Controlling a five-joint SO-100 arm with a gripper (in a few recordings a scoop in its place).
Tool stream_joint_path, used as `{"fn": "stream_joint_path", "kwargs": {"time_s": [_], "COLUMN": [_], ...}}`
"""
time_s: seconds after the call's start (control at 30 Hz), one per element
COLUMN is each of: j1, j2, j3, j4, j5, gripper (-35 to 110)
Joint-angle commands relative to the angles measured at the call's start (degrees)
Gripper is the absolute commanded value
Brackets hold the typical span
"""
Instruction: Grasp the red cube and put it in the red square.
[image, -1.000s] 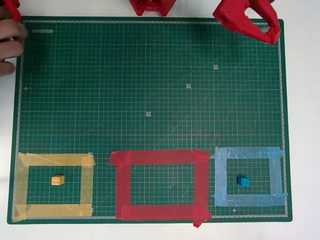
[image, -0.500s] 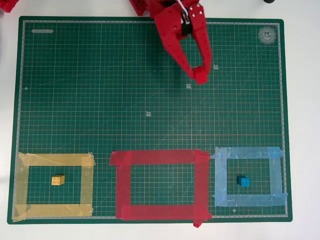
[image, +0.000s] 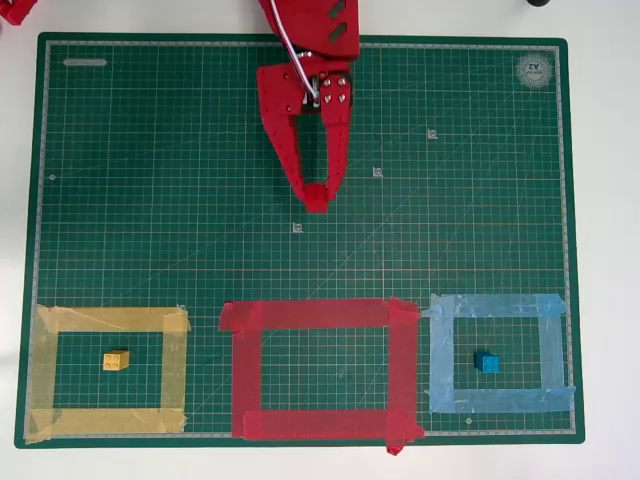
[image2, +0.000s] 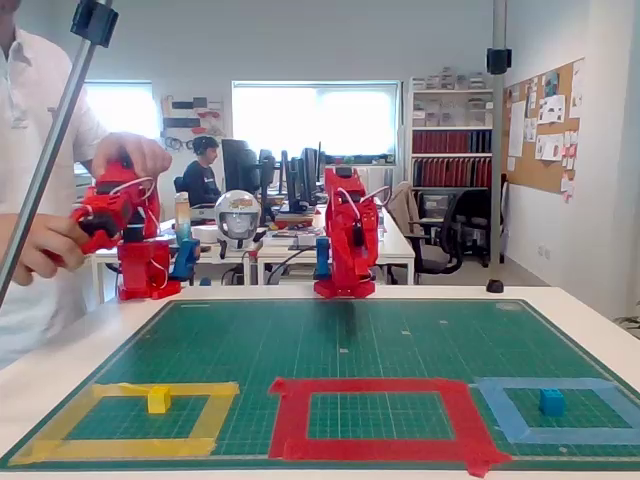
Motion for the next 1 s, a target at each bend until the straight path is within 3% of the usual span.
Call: {"fn": "stream_joint_path", "kwargs": {"time_s": [0.0, 0.37, 0.97], "j1": [1.6, 3.8, 4.0], "j2": [-19.5, -56.8, -82.6], "j3": [-19.9, -54.1, -76.2], "j4": [1.2, 0.9, 1.4], "j5": [0.0, -0.4, -0.4], "gripper": [-1, -1, -1]}}
